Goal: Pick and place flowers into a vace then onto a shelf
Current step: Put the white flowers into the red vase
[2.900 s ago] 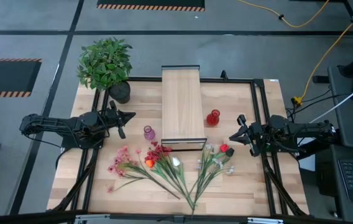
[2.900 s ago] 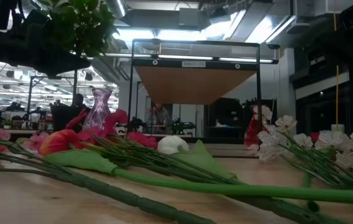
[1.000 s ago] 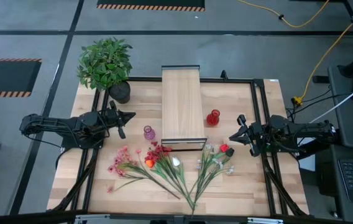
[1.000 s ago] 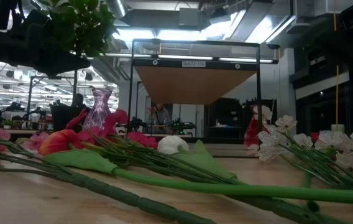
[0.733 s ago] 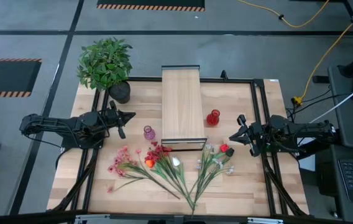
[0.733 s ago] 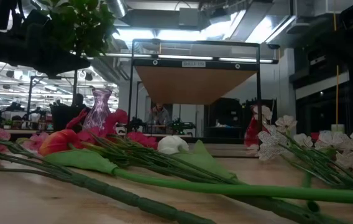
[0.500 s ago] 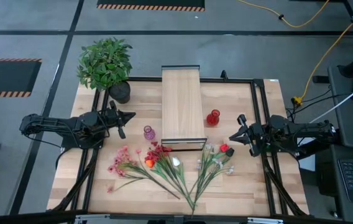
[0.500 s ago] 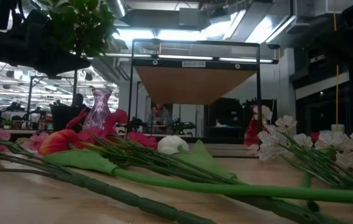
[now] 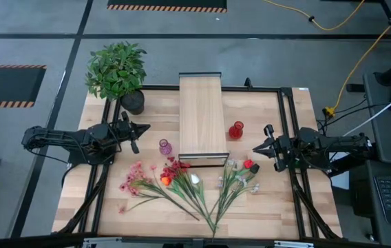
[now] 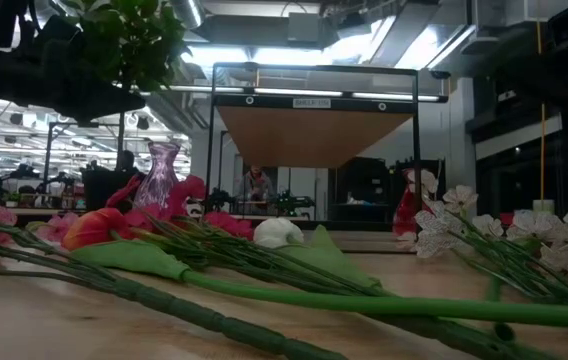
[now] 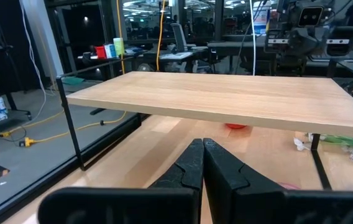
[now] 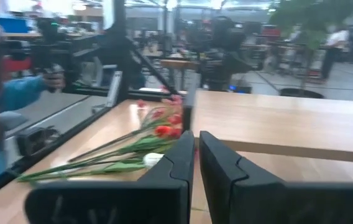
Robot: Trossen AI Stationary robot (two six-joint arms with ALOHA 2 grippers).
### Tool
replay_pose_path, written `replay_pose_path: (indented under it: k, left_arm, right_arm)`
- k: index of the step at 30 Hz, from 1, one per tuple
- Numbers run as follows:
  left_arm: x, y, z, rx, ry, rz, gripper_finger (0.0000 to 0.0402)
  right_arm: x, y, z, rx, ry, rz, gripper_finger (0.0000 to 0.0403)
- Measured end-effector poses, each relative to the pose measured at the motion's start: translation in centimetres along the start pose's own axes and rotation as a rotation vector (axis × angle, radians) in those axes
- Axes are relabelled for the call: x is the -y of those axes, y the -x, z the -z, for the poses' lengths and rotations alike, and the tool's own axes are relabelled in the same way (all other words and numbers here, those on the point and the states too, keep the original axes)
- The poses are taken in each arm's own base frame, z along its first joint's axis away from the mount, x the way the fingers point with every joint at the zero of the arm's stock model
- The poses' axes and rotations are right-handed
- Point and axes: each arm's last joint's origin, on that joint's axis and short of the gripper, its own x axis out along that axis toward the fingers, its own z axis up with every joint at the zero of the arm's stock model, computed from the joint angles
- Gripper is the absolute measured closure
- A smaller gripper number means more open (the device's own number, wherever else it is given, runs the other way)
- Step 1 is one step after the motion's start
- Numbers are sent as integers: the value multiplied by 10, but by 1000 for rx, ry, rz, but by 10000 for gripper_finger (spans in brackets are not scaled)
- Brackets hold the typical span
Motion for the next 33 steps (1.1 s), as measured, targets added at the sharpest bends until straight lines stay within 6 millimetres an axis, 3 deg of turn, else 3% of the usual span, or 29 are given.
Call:
replay_pose_path:
  k: [17, 27, 33]
  left_arm:
    - [0, 0, 0, 0, -1, 6, 398]
    - [4, 0, 0, 2, -15, 136, 398]
    - [4, 0, 0, 5, -47, 155, 398]
  right_arm:
    - [0, 0, 0, -1, 0, 11, 373]
    - [0, 0, 0, 0, 0, 11, 374]
    - [0, 0, 1, -9, 6, 11, 398]
